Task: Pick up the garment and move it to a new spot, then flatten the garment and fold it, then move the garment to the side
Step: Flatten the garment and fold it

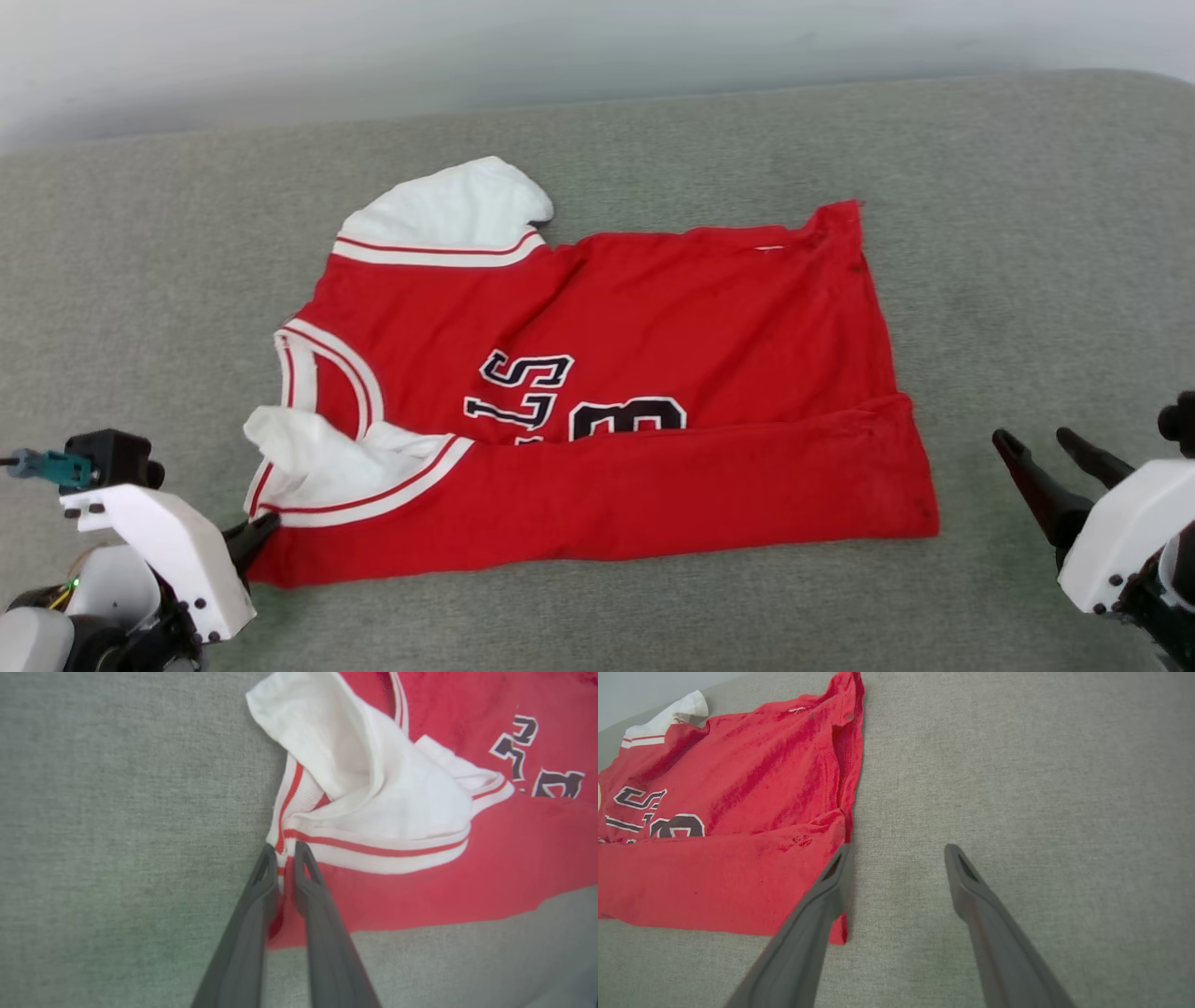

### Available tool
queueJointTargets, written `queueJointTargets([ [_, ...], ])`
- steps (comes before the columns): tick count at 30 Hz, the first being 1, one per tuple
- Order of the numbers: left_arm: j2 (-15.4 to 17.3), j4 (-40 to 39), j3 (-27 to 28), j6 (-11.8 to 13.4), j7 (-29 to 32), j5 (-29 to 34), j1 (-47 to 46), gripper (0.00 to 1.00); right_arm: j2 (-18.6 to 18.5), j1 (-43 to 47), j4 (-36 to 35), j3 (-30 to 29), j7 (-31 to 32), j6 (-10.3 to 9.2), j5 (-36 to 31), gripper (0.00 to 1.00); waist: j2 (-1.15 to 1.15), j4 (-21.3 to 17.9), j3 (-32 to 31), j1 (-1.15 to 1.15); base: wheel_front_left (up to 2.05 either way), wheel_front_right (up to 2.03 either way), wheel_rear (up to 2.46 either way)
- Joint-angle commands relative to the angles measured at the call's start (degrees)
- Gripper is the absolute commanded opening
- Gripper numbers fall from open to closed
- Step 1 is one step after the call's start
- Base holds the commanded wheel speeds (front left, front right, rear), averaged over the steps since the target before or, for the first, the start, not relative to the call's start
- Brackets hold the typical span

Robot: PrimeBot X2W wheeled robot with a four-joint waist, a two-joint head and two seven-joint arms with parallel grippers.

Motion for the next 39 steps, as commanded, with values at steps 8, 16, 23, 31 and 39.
queueJointTargets([
  [8, 0.06, -7.76, -1.32, 1.03, -1.66, 3.41, -2.81, 0.00, -0.34, -2.69, -0.69, -0.45, 19.92, -0.01, 2.51, 1.00, 0.00, 4.89, 3.28, 0.00, 0.00, 0.00, 0.00],
  [16, -1.46, -10.79, -3.58, 1.56, -2.21, 5.26, -4.45, 0.00, 3.55, -4.88, 5.19, 1.92, 23.27, -0.01, 1.92, 1.00, 0.00, 6.69, 5.81, 0.00, 0.00, 0.00, 0.00],
  [23, -1.65, -9.79, -4.11, 1.79, -1.91, 4.68, -2.82, 0.00, 4.93, -4.17, 9.66, 5.04, 23.18, 0.00, 2.72, 0.00, 0.00, 6.54, 4.47, 0.00, 0.00, 0.00, 0.00],
  [31, -1.55, -10.06, -3.77, 2.20, -3.36, 5.04, -0.34, 0.00, 1.99, -4.55, 6.99, 5.12, 19.88, -0.01, 3.69, 0.00, 0.00, 5.78, -0.75, 0.00, 0.00, 0.00, 0.00],
  [39, -1.59, -11.40, -3.77, 3.70, -4.61, 5.39, 4.64, 0.00, 2.33, -1.24, 6.70, 4.13, 20.53, 0.00, 4.42, 0.00, 0.00, 5.75, -7.66, 0.00, 0.00, 0.00, 0.00],
])
